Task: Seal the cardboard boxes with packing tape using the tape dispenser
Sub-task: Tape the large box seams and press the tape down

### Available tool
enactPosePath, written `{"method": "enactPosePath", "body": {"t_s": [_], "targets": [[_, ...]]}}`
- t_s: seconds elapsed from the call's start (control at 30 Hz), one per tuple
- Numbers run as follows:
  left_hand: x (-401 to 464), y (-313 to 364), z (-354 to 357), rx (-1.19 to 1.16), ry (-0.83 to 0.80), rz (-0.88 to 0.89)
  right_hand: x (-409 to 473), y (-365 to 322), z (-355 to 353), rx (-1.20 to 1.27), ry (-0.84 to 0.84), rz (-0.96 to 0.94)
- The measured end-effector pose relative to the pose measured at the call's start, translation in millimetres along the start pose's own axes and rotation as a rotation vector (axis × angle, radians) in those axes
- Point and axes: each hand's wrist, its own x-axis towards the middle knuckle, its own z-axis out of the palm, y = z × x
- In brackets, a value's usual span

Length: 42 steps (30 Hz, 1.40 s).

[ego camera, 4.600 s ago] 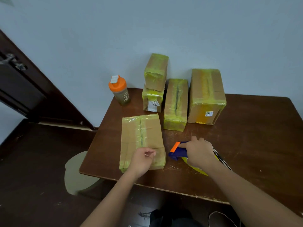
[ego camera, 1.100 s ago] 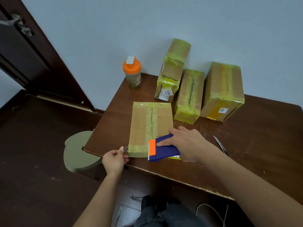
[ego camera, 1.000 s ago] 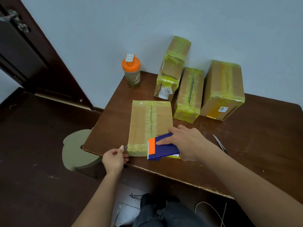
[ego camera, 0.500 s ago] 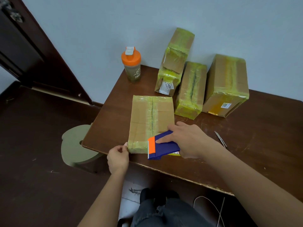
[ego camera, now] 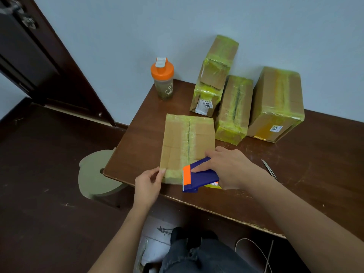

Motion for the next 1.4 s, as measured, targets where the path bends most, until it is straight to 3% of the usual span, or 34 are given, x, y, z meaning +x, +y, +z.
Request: {"method": "enactPosePath", "body": {"t_s": [0.2, 0.37, 0.77, 0.97, 1.13, 1.3, 1.4], "targets": [[18.9, 17.3, 8.4, 0.110, 0.010, -0.234, 2.0, 0.5, -3.9, -0.019, -0.006, 0.012], [24.0, 21.4, 14.6, 0.043, 0.103, -0.388, -1.6, 7.5, -2.3, 0.001, -0.007, 0.025], [24.8, 29.5, 21.7, 0.177, 0.105, -0.407, -25.8, 50.2, 11.2, 0.066, -0.034, 0.019], [16.3, 21.9, 20.3, 0.147, 0.118, -0.294, -26.6, 54.2, 35.0, 0.102, 0.003, -0.013], [8.8, 12.3, 15.5, 0.200, 0.116, -0.101, -28.0, 56.7, 50.8, 0.153, 0.018, -0.012], [-10.1, 10.2, 16.2, 0.358, 0.088, 0.411, -26.6, 58.2, 49.9, 0.165, 0.029, -0.007], [-15.4, 5.3, 21.3, 0.360, -0.044, 0.452, -27.3, 58.6, 46.8, 0.163, 0.024, -0.010]]}}
